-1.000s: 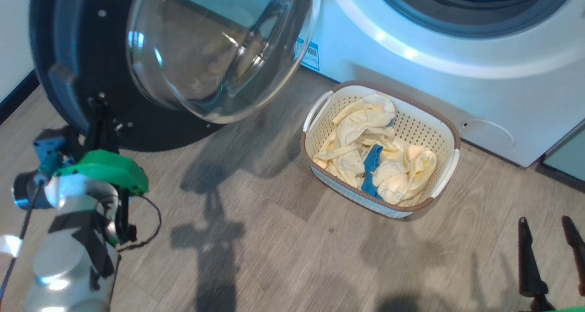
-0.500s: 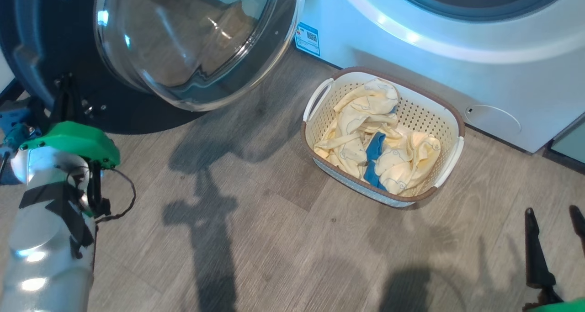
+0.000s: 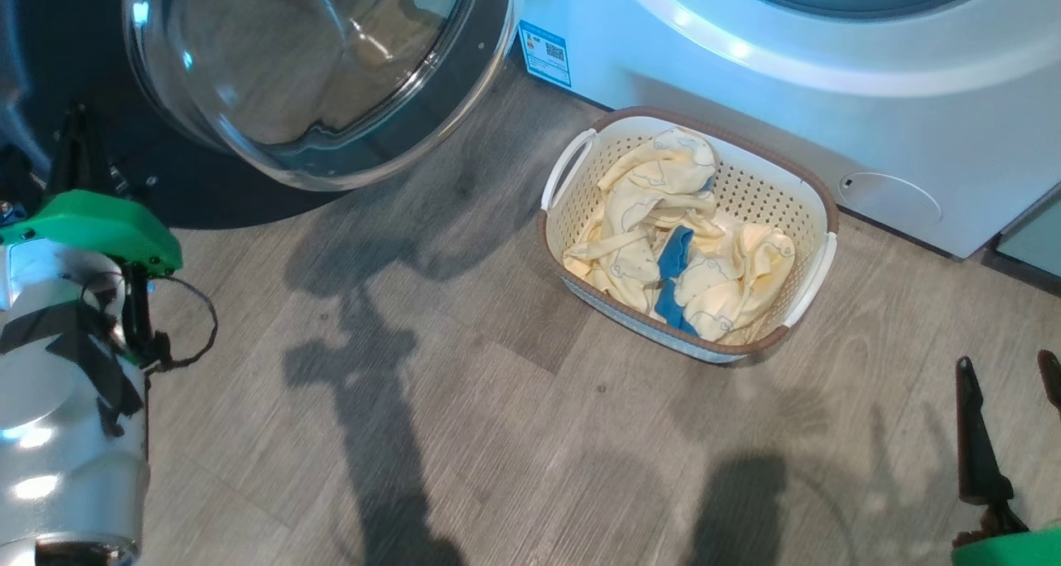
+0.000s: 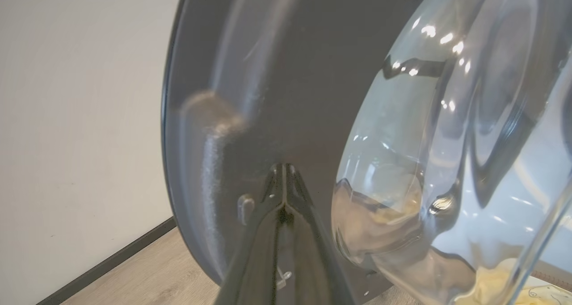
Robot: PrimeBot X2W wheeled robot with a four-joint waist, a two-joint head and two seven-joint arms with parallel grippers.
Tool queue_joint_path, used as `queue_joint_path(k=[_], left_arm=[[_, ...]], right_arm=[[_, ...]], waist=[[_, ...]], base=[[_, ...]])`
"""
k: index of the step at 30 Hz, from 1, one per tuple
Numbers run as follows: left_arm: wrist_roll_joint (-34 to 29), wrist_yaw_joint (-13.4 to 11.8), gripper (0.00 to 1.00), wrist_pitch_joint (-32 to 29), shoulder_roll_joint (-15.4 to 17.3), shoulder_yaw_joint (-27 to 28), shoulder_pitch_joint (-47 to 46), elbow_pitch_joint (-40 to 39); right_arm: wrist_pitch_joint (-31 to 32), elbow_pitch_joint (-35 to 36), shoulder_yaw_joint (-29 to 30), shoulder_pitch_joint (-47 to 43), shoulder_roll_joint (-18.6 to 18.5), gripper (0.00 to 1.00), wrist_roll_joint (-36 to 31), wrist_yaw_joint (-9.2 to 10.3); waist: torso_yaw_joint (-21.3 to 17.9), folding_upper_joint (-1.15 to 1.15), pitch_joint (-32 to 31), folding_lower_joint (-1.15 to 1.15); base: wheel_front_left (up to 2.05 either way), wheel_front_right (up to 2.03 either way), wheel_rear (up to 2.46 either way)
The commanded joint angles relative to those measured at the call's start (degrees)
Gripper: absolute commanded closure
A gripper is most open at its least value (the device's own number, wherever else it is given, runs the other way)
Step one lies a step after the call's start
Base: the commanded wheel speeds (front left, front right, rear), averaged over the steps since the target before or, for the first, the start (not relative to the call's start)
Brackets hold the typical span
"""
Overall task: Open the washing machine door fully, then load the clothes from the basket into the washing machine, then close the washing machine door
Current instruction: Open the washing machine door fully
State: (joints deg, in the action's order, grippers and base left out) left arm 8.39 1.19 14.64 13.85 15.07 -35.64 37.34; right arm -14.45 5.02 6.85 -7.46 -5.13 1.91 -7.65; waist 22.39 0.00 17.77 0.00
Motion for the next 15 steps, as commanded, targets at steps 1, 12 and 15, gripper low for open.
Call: queue_joint_path(k=[1, 12, 15], left_arm=[[-0.94, 0.21, 1.0, 0.36, 3.1, 2.61, -1.53, -2.16], [-2.16, 1.45, 1.0, 0.36, -1.28, 6.85, 6.26, -10.3], [-2.06, 1.68, 1.0, 0.36, -3.01, 8.03, 9.35, -13.57]], right_arm=[[-0.41, 1.77, -1.33, 1.51, -1.12, 0.0, -0.67, 0.16], [-0.5, 0.38, -1.53, 2.65, 0.35, 0.0, -0.62, 0.16], [-0.52, 0.12, -1.6, 2.83, 0.8, 0.0, -0.49, 0.16]], waist=[[-0.09, 0.0, 0.07, 0.0], [-1.42, 0.0, -1.18, 0.0], [-1.9, 0.0, -1.95, 0.0]], base=[[0.0, 0.0, 0.0], [0.0, 0.0, 0.0], [0.0, 0.0, 0.0]])
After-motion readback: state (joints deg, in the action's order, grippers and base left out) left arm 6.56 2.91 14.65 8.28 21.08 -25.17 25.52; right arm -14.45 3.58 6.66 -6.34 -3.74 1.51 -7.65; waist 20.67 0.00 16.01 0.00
